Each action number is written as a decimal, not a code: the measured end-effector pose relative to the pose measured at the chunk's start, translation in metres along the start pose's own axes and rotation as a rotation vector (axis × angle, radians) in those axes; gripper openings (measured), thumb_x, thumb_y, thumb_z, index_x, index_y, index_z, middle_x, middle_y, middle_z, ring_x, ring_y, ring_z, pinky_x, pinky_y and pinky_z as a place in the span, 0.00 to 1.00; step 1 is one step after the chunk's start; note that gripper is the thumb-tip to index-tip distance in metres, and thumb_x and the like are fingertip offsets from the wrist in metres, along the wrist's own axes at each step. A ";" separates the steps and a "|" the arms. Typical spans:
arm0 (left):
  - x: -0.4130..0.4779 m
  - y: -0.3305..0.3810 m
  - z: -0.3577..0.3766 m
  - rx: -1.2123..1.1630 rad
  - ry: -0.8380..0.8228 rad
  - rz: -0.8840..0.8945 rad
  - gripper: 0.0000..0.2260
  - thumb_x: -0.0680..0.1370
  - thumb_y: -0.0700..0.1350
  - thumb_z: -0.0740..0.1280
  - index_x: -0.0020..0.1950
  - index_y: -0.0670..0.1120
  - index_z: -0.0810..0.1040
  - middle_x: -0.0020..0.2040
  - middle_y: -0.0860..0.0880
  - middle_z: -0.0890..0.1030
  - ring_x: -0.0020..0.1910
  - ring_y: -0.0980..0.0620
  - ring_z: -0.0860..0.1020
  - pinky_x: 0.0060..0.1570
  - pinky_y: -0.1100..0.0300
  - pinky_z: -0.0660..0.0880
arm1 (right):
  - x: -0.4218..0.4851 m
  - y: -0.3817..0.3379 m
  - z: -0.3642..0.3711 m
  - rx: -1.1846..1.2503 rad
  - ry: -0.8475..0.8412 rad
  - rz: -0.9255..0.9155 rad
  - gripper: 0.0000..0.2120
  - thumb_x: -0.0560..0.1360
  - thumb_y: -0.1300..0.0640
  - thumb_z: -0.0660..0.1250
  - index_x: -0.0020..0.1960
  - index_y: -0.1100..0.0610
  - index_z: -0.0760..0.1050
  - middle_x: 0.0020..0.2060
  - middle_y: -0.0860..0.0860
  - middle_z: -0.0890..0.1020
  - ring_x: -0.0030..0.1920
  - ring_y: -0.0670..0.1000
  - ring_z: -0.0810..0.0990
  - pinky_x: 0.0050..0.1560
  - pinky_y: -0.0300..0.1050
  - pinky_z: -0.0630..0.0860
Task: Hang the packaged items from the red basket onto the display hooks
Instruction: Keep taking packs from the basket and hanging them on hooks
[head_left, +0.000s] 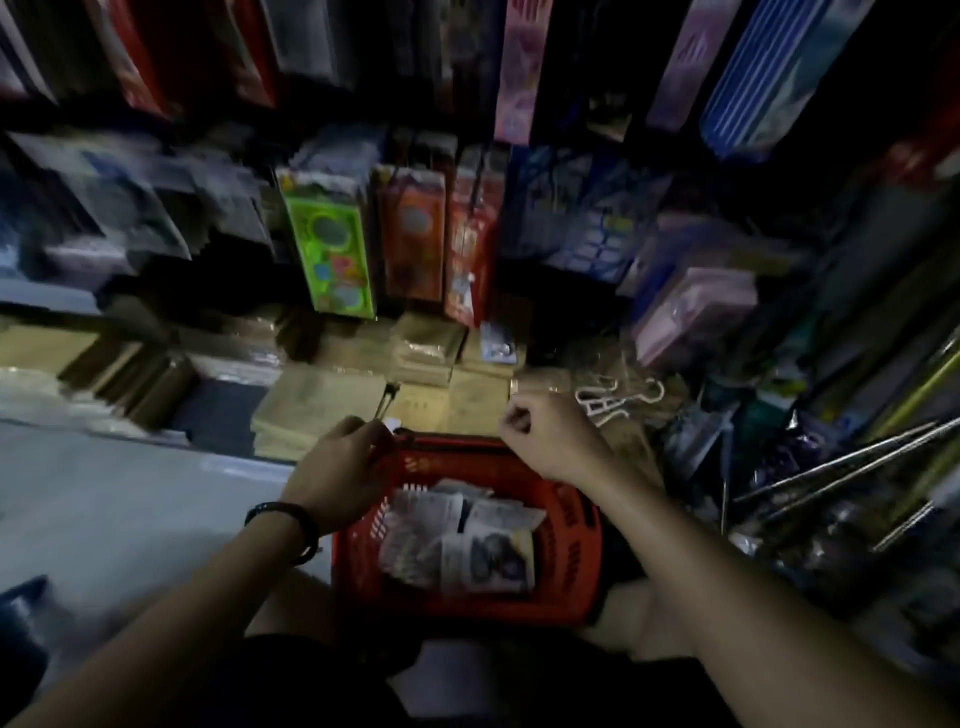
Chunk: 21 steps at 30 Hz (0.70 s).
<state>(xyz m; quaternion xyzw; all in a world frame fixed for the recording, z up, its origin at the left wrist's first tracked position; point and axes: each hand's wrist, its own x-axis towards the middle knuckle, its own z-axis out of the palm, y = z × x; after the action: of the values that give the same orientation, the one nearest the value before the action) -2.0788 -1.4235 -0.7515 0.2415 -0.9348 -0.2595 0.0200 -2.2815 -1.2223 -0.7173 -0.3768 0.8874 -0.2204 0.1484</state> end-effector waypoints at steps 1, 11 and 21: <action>0.001 -0.008 0.015 0.016 -0.039 -0.022 0.14 0.80 0.52 0.72 0.64 0.52 0.80 0.56 0.49 0.77 0.53 0.43 0.83 0.50 0.51 0.79 | -0.001 0.012 0.019 0.001 -0.050 0.023 0.07 0.76 0.49 0.69 0.40 0.49 0.80 0.37 0.45 0.83 0.39 0.45 0.81 0.43 0.52 0.83; 0.058 -0.078 0.130 -0.010 -0.304 -0.192 0.06 0.80 0.51 0.70 0.52 0.49 0.82 0.52 0.46 0.84 0.50 0.44 0.83 0.49 0.53 0.78 | 0.021 0.111 0.233 0.160 -0.168 0.321 0.10 0.77 0.57 0.73 0.39 0.47 0.78 0.40 0.46 0.84 0.46 0.50 0.84 0.50 0.55 0.82; 0.087 -0.115 0.169 -0.054 -0.483 -0.389 0.11 0.85 0.56 0.64 0.48 0.53 0.79 0.42 0.55 0.79 0.41 0.56 0.79 0.48 0.55 0.79 | 0.073 0.143 0.341 0.193 -0.163 0.391 0.11 0.78 0.46 0.68 0.59 0.45 0.75 0.48 0.46 0.84 0.49 0.52 0.83 0.47 0.55 0.82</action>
<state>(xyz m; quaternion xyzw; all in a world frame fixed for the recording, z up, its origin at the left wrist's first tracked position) -2.1324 -1.4692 -0.9618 0.3467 -0.8415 -0.3331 -0.2465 -2.2703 -1.2824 -1.0894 -0.1983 0.9033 -0.2402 0.2950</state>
